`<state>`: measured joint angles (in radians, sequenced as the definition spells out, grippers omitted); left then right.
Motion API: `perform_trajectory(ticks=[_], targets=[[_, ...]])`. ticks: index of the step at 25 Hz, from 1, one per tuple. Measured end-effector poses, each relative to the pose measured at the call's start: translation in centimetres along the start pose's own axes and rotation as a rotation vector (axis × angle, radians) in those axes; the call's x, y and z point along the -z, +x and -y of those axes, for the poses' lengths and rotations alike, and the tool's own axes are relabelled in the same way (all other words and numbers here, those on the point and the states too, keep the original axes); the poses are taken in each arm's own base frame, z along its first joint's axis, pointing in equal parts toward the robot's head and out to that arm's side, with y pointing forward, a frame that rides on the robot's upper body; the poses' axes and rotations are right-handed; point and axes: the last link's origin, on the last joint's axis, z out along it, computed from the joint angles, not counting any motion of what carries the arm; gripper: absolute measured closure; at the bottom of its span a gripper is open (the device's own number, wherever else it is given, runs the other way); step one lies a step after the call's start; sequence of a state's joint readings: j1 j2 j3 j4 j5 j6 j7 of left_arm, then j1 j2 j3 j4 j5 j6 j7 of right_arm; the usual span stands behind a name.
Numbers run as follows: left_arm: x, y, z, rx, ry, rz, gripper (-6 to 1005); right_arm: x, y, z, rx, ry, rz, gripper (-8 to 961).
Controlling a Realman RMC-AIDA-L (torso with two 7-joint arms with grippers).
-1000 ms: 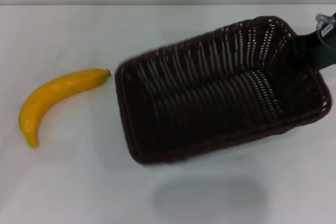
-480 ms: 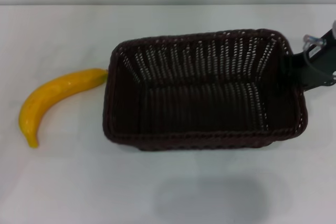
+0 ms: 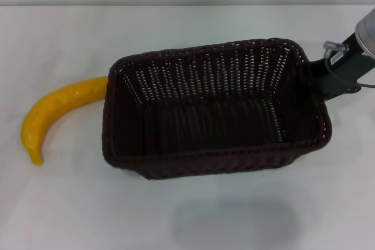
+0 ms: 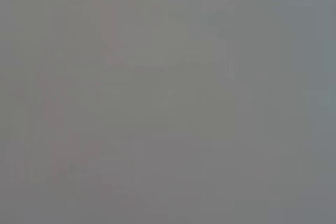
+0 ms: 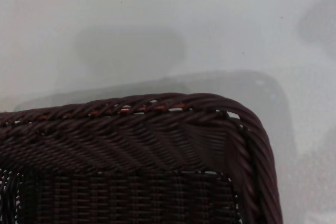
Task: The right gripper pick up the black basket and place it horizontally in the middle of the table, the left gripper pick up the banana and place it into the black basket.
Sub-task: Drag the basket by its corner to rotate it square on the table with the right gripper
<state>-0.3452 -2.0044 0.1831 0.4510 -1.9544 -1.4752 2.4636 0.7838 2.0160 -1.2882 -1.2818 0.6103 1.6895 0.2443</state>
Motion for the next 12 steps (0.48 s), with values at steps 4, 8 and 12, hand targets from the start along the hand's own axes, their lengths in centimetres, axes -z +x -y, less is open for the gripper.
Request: perform_trajectory(ticks=[4, 8, 12], targets=[[0.13, -0.15, -0.01, 0.003, 0.008, 0.006, 140, -0.20, 0.19, -0.09, 0.028, 0.046, -0.015, 783], [0.26, -0.30, -0.16, 0.009, 0.012, 0.010, 140, -0.48, 0.51, 0.07, 0.066, 0.178, -0.032, 770], [0.37, -0.42, -0.31, 0.018, 0.015, 0.012, 140, -0.76, 0.85, -0.91, 0.113, 0.250, -0.008, 768]])
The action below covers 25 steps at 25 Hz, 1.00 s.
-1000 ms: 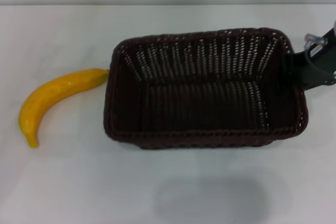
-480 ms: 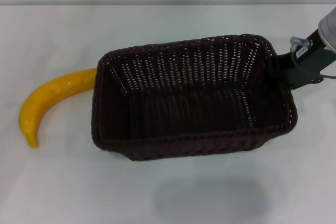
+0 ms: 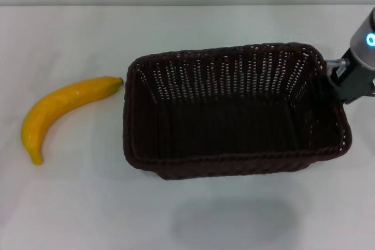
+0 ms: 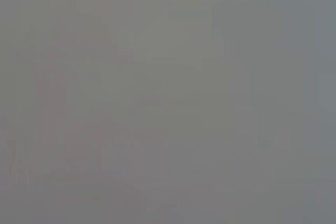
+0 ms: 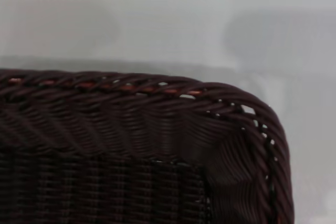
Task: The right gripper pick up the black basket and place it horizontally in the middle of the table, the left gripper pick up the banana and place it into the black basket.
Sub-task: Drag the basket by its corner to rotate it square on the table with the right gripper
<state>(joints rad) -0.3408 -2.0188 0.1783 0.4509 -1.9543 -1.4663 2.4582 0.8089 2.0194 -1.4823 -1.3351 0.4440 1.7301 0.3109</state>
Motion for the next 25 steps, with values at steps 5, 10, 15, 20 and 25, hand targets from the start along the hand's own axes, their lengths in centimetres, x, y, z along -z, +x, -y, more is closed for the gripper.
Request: perform_trajectory(ticks=[5, 10, 15, 20, 25], targets=[[0.2, -0.2, -0.3, 0.008, 0.003, 0.003, 140, 0.7, 0.2, -1.6, 0.055, 0.068, 0.058, 765], [0.4, -0.2, -0.6, 0.014, -0.001, -0.002, 140, 1.6, 0.4, -1.9, 0.073, 0.074, 0.091, 768], [0.5, -0.2, -0.6, 0.012, 0.000, -0.001, 140, 2.0, 0.7, -0.9, 0.098, 0.077, 0.127, 777], [0.6, -0.2, -0.5, 0.013, 0.004, -0.003, 140, 1.3, 1.2, 0.1, 0.104, 0.067, 0.075, 784], [0.6, -0.1, -0.4, 0.013, 0.008, -0.009, 140, 2.1, 1.0, 0.2, 0.022, -0.069, 0.068, 772]])
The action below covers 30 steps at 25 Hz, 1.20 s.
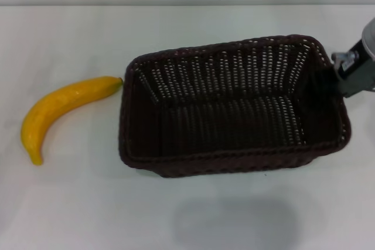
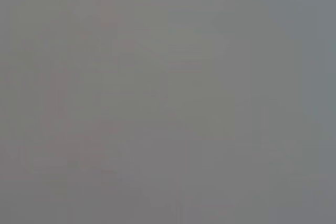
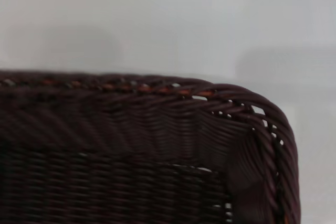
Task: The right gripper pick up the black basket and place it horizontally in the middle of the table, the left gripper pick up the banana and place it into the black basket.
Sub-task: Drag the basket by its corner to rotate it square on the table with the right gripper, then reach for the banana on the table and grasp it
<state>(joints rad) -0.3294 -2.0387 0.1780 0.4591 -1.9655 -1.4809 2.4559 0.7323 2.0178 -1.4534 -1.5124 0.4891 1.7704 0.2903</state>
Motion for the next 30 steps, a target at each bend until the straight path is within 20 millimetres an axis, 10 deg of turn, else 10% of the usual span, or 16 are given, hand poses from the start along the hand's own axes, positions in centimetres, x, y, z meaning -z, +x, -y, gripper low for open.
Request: perform_trajectory(ticks=[10, 12, 18, 30], targets=[[0.0, 0.0, 0.1, -0.002, 0.005, 0.003, 140, 1.0, 0.1, -0.7, -0.035, -0.031, -0.044, 632], [0.0, 0.0, 0.2, -0.002, 0.007, 0.004, 140, 1.1, 0.2, -0.4, -0.044, -0.016, -0.048, 425], [0.1, -0.1, 0.3, -0.002, 0.011, 0.010, 140, 2.4, -0.1, 1.0, -0.056, 0.074, 0.003, 221], [-1.0, 0.2, 2.2, 0.185, -0.184, 0.296, 140, 5.9, -0.1, 5.7, 0.077, 0.203, 0.549, 227]])
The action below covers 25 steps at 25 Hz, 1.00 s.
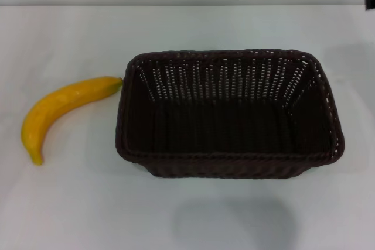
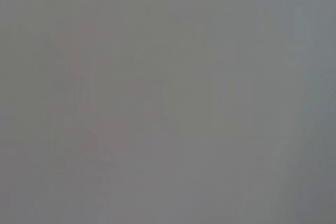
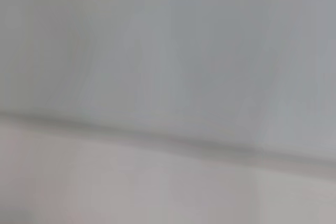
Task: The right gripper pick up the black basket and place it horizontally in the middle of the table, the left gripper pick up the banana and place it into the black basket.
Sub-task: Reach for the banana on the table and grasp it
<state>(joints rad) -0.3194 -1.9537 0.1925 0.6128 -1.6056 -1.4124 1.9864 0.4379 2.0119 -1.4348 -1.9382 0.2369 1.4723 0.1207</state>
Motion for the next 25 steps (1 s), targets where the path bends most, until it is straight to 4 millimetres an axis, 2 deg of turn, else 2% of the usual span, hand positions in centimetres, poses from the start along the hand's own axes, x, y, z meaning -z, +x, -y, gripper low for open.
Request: perform_trajectory(ticks=[3, 5, 11, 14, 17, 20, 25], targets=[[-0.6, 1.2, 0.3, 0.060, -0.070, 0.128, 140, -0.5, 0.6, 1.4, 0.055, 0.014, 0.187, 229], [-0.8, 1.9, 0.4, 0.084, -0.095, 0.195, 140, -0.9, 1.0, 1.7, 0.106, 0.018, 0.306, 229], [-1.6, 3.8, -0.2, 0.110, -0.173, 0.484, 140, -3.3, 2.3, 1.2, 0.189, 0.013, 0.561, 232], [-3.5, 4.6, -0.8, 0.074, -0.194, 0.604, 140, -4.4, 3.7, 1.4, 0.186, 0.020, 0.665, 231], [-5.6, 5.3, -1.1, 0.044, -0.212, 0.707, 140, -5.5, 5.0, 1.9, 0.184, 0.035, 0.696, 232], [-7.3, 5.1, -1.8, 0.006, -0.242, 0.763, 140, -6.3, 5.9, 2.3, 0.185, 0.046, 0.708, 232], [-9.6, 2.0, -5.1, -0.018, -0.385, 0.875, 140, -7.2, 7.4, 3.2, 0.176, 0.067, 0.713, 231]])
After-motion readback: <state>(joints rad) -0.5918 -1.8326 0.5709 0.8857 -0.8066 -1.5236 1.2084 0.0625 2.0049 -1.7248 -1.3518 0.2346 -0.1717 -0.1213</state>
